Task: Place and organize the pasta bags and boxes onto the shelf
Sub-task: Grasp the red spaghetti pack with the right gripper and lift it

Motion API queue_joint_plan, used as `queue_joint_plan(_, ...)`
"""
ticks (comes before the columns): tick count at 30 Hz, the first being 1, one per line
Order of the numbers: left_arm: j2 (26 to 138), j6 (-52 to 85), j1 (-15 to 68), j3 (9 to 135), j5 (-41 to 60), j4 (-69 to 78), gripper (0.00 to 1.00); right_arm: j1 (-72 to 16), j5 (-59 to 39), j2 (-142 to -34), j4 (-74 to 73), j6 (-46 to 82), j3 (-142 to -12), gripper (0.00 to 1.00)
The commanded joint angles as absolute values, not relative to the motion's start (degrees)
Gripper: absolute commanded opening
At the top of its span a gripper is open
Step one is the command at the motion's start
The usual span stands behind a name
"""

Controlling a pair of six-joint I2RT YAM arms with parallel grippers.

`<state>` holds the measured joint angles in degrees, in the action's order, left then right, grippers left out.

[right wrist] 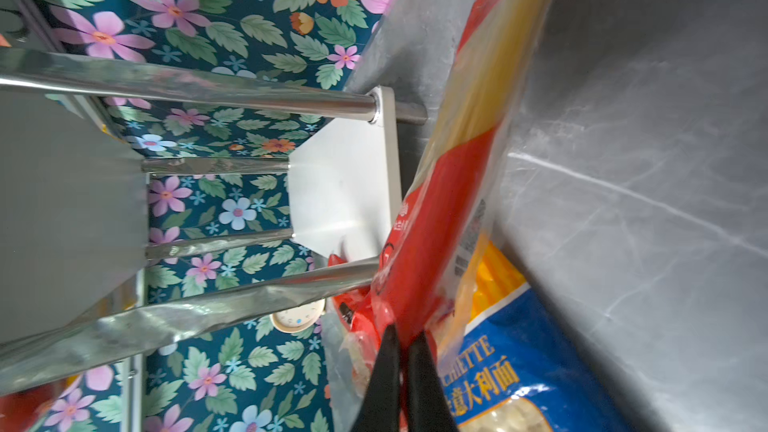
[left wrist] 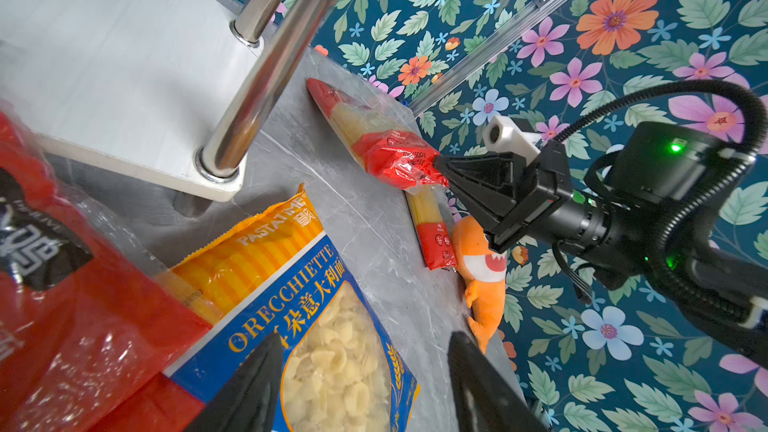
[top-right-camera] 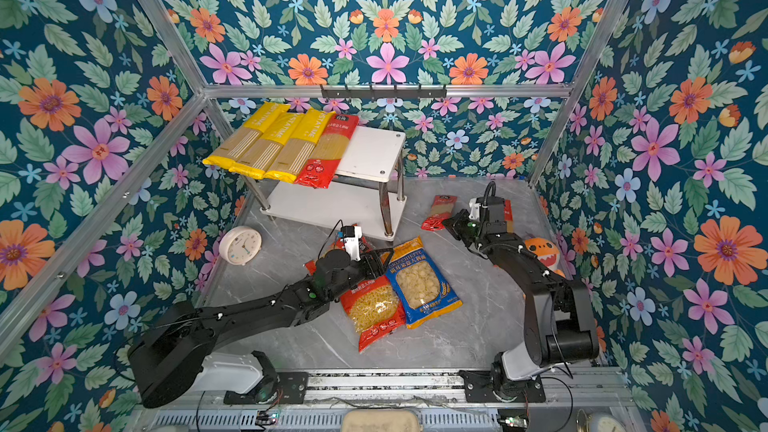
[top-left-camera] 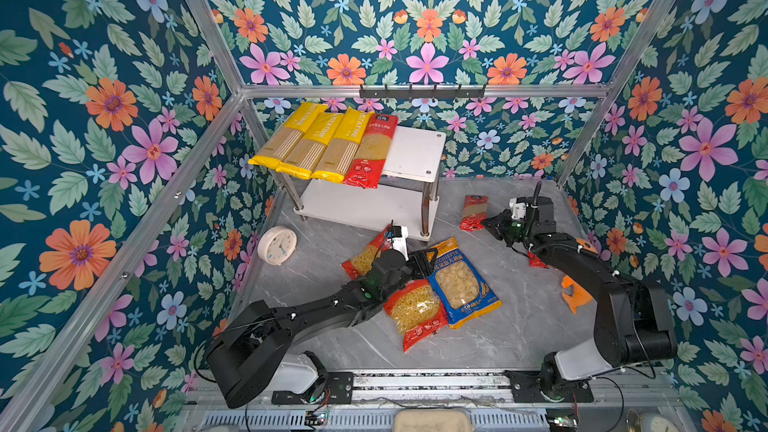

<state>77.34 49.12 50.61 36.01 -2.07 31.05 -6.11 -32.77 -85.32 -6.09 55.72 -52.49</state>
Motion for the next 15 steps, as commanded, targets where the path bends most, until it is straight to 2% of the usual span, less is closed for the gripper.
queue_joint_plan(1, 76.0, 47.5, 50.5, 36.0, -4.6, 31.6, 0.66, -9.6, -33.2, -82.3, -13.9, 63.2, -49.8, 0.00)
queue_joint_plan(9, 73.4, 43.0, 50.1, 37.1, -6.6, 27.1, 0.67, -22.5, -27.1, -73.6, -12.1, 66.3, -38.3, 0.01)
queue_joint_plan(12, 75.1, 43.3, 50.1, 37.6, -5.4, 27.6, 0.67, -24.4, -27.1, -72.0, -10.5, 66.2, -35.5, 0.11)
queue_joint_plan(15, 77.4, 43.9, 50.1, 38.9, -3.1, 28.2, 0.67, -23.9, -26.9, -70.1, -5.9, 63.5, -34.5, 0.30)
